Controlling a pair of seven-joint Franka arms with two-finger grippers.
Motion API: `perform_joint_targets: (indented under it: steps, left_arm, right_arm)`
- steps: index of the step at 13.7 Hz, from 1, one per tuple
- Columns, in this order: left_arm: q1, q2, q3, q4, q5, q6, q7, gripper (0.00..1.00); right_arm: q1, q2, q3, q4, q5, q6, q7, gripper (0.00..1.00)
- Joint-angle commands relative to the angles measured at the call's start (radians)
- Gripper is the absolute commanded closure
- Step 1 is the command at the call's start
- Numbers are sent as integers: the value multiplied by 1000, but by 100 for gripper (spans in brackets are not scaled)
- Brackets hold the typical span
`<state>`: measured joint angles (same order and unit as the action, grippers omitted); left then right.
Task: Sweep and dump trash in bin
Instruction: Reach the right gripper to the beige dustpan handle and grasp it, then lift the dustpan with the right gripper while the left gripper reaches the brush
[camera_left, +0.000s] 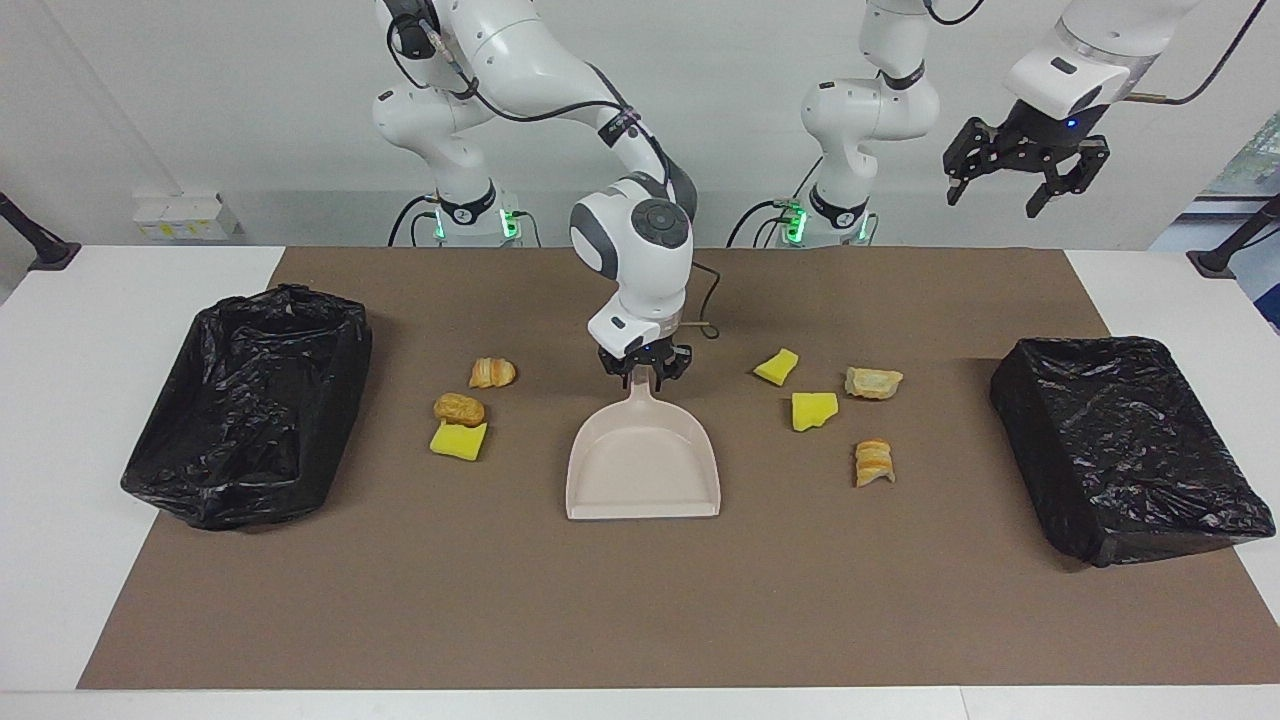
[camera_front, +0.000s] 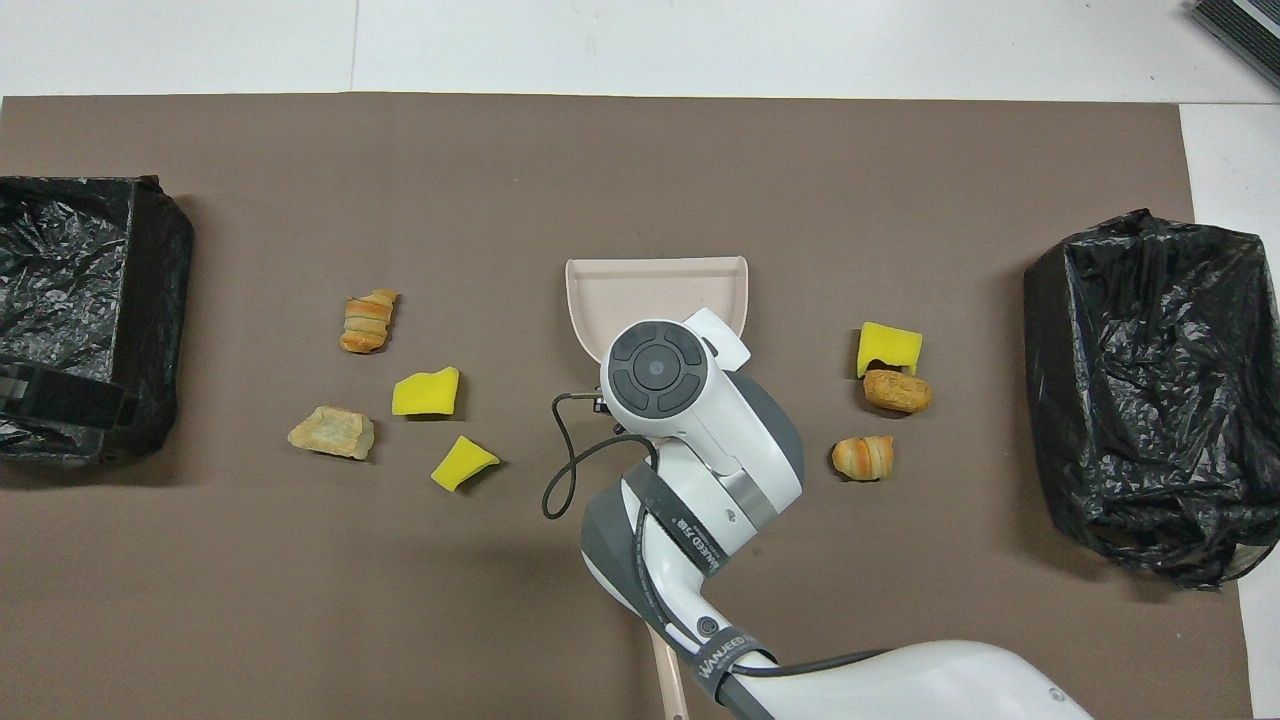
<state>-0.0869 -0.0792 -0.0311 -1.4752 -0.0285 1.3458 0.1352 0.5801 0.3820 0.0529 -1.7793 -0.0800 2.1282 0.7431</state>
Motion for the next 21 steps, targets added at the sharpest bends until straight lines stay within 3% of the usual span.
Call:
perform_joint_targets:
  steps: [1,5,6,7,11,17,19,21]
  left_arm:
    - [-10,-37,7,-53,-5,27,-9,0]
    - [-10,-45,7,-65,-5,32,-9,0]
    - [-10,-47,7,-65,-5,32,-9,0]
    - [-10,-47,7,-65,-5,32,-9,0]
    - [-10,-54,7,-79,-5,44,-11,0]
    - [-16,-65,3,-97,-5,42,-12,0]
    - [-80,-94,-10,-190,-11,84,-29,0]
    - [-196,-137,-15,-323,-16,159,-189,0]
  right_arm:
    - [18,-49,2,-34,-26,-17,35,59]
    - [30,-77,2,-48,-26,-63,30,62]
    - [32,-78,2,-52,-26,-65,35,95]
    - [30,-81,2,-54,-26,-71,35,100]
    - [-49,-138,2,-42,-26,-115,-58,100]
    - [-219,-221,-1,-31,-27,-211,-482,100]
    - [-281,-229,-2,-26,-29,-247,-629,100]
    - [-356,-229,1,-22,-29,-251,-810,100]
